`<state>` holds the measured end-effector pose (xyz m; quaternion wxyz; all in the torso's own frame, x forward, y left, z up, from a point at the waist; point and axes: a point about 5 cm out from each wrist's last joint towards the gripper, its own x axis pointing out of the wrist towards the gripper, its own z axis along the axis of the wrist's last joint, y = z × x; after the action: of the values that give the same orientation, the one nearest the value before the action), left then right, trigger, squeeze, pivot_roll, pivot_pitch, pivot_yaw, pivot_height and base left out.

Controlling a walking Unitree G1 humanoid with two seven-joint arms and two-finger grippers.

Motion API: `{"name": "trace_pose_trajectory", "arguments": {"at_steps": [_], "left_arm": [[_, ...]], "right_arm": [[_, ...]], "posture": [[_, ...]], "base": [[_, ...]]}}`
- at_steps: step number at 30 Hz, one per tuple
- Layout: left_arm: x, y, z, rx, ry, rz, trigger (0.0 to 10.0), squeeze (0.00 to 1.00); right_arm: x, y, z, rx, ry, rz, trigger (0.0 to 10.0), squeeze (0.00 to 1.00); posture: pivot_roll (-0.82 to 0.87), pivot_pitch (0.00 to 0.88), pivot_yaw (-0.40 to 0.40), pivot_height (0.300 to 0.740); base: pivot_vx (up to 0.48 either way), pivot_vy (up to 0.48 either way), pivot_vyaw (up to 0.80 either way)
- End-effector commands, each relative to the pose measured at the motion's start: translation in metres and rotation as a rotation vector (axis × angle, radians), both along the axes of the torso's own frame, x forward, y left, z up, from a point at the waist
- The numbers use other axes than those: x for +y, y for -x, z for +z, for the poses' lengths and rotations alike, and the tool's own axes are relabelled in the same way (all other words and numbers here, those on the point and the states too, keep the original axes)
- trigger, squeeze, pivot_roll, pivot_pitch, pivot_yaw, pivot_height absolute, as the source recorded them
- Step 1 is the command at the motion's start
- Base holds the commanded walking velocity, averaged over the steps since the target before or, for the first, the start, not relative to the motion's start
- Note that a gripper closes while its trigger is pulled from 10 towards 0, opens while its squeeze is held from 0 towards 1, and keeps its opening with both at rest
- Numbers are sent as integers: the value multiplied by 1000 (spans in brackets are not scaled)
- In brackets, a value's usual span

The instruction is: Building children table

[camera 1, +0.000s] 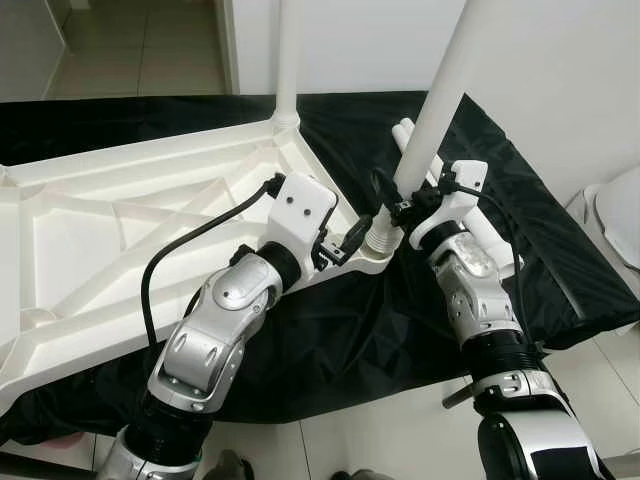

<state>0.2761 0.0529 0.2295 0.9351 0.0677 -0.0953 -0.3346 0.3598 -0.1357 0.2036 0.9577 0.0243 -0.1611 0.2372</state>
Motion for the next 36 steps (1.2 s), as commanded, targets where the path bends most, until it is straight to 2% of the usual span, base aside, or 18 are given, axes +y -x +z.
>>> {"name": "trace_pose_trajectory", "arguments": {"at_steps": [1, 7, 13, 16, 20, 23, 26, 33, 36], "left_arm": [[-1, 0, 0, -2, -11, -4, 10000, 0], [0, 0, 0, -3, -11, 2, 10000, 0], [1, 1, 0, -2, -12, 5, 10000, 0], [1, 2, 0, -1, -13, 6, 10000, 0], [2, 2, 0, -1, -14, 7, 10000, 0], [2, 2, -1, 2, -13, 4, 10000, 0], [1, 3, -1, 3, -15, 0, 10000, 0], [1, 3, -1, 3, -17, -1, 10000, 0], [1, 4, -1, 3, -17, -2, 10000, 0]], "right_arm": [[2, 2, -10, 48, 18, 44, 10000, 0], [3, 6, -26, 111, 54, 143, 10000, 0], [-9, 2, -37, 174, 87, 135, 10000, 0], [-12, 4, -42, 175, 135, 141, 10000, 0], [-13, 4, -42, 174, 142, 143, 10000, 0], [-11, 10, -51, 201, 181, 244, 10000, 0], [-10, 12, -56, 217, 193, 279, 10000, 0], [-14, 12, -63, 248, 162, 259, 10000, 0], [-15, 12, -62, 219, 201, 263, 10000, 0]], "posture": [[19, 101, -39, 740], [22, 102, -38, 740], [29, 107, -41, 740], [30, 108, -40, 740], [30, 108, -40, 740], [28, 110, -33, 740], [30, 110, -35, 740], [32, 105, -34, 740], [32, 102, -32, 740]], "base": [[0, 0, 0], [0, 0, 0], [0, 0, 0], [0, 0, 0], [0, 0, 0], [0, 0, 0], [0, 0, 0], [0, 0, 0], [0, 0, 0]]}}
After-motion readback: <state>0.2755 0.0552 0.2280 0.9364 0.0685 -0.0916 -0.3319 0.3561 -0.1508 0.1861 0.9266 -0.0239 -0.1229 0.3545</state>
